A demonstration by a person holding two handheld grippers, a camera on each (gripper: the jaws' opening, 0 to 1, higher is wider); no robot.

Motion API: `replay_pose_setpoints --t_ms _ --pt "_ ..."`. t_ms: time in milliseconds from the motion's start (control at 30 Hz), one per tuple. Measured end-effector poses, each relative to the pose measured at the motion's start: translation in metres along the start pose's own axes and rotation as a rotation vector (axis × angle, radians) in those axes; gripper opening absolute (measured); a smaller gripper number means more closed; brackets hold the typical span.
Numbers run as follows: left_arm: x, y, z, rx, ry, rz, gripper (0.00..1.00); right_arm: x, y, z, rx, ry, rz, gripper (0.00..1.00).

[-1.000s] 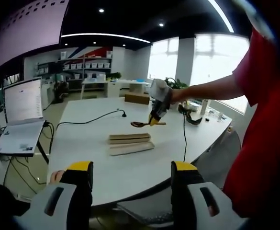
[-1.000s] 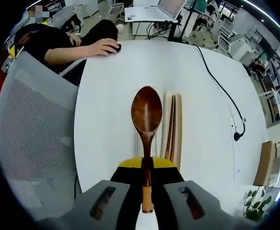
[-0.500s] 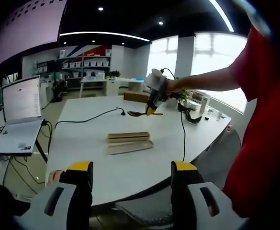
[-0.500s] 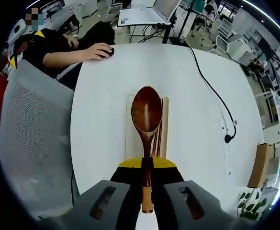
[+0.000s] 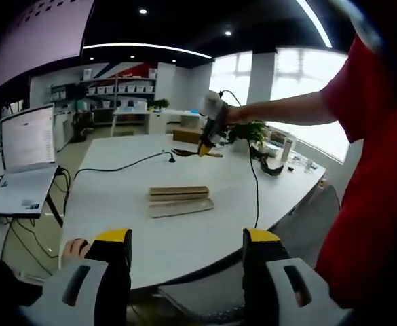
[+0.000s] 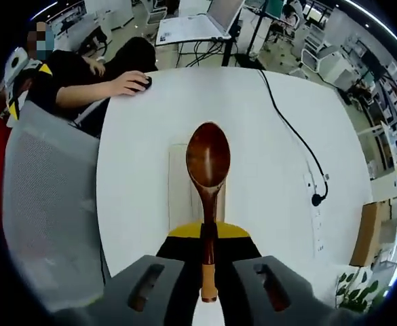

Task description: Arrange the utensils inside the cutlery case until each visible utensil rests in its matching compartment.

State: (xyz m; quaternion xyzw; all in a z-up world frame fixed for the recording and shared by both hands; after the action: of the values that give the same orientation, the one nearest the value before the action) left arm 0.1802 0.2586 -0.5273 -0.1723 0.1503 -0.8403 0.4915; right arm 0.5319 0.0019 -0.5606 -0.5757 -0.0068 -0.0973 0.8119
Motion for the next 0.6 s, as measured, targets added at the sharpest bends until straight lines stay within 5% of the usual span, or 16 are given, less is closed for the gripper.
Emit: replay_pose_setpoints --t_ms 200,600 --pt "0.0 0.003 0.003 -0.008 0.014 -0.01 0.68 0.003 0.022 -0.009 -0.026 0.045 0.036 0.01" --pt "0.005 0.005 0.012 -0.018 0.029 0.017 0.7 0.022 0.051 -0.001 -0.013 0.077 0.091 0.01"
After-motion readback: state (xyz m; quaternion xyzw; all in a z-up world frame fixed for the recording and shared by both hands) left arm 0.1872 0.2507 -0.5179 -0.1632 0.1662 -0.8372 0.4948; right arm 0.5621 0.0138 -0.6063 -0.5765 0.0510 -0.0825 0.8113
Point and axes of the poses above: the point that each gripper's makers call its tool centre point, and the gripper's own axes: y roughly forward along the fingers, x roughly to its right, z roughly out of its top, the point moved 9 cm from there along -y, roughly backward along the fingers, and after that the axes turned 3 degrees about -z, right-handed, at the moved point
